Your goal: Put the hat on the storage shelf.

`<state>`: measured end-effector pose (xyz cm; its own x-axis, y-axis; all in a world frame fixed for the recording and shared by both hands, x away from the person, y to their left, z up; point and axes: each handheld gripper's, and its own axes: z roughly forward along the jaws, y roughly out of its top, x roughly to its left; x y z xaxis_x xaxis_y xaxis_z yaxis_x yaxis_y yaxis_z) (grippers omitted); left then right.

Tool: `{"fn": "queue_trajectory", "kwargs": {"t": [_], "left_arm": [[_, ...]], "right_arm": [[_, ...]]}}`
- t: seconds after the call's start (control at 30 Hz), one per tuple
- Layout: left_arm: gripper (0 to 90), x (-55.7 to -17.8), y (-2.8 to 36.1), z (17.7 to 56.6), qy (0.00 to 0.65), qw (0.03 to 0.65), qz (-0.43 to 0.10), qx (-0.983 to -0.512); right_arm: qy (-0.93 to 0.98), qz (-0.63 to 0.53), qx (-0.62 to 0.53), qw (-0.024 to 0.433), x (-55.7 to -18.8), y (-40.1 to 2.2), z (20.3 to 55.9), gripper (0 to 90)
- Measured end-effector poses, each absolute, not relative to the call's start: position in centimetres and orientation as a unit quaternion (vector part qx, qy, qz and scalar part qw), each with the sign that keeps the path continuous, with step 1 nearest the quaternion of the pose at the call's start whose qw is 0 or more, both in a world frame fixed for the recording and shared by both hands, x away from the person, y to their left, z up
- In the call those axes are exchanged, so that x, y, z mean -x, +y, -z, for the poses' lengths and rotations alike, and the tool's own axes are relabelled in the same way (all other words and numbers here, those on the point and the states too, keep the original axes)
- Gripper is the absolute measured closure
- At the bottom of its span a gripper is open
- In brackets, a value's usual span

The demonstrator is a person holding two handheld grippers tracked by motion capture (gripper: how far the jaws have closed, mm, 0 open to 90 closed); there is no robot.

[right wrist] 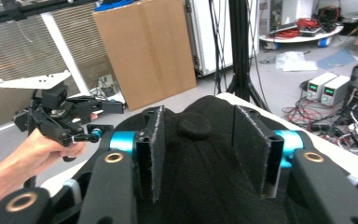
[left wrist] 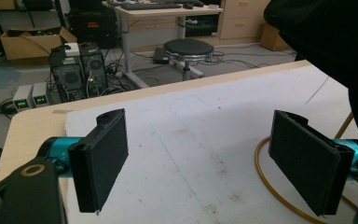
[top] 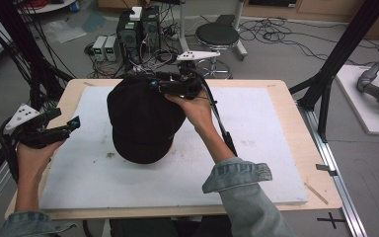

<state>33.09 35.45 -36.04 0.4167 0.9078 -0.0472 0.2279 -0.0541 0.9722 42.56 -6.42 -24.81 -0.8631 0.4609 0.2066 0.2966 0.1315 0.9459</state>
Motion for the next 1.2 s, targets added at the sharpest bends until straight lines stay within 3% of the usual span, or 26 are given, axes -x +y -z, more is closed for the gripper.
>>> {"fn": "queue_trajectory", "kwargs": {"t": [0.4,1.2], "left_arm": [[20.0,-33.2,35.2,36.2,0.435,0.529,-0.319,-0.655],[20.0,-33.5,34.7,36.5,0.436,0.526,-0.316,-0.659]], "right_arm": [[0.748,-0.602,-0.261,0.099,-41.9,-9.0,24.2,45.8],[0.731,-0.574,-0.332,0.159,-38.9,-19.8,27.0,39.6]]}}
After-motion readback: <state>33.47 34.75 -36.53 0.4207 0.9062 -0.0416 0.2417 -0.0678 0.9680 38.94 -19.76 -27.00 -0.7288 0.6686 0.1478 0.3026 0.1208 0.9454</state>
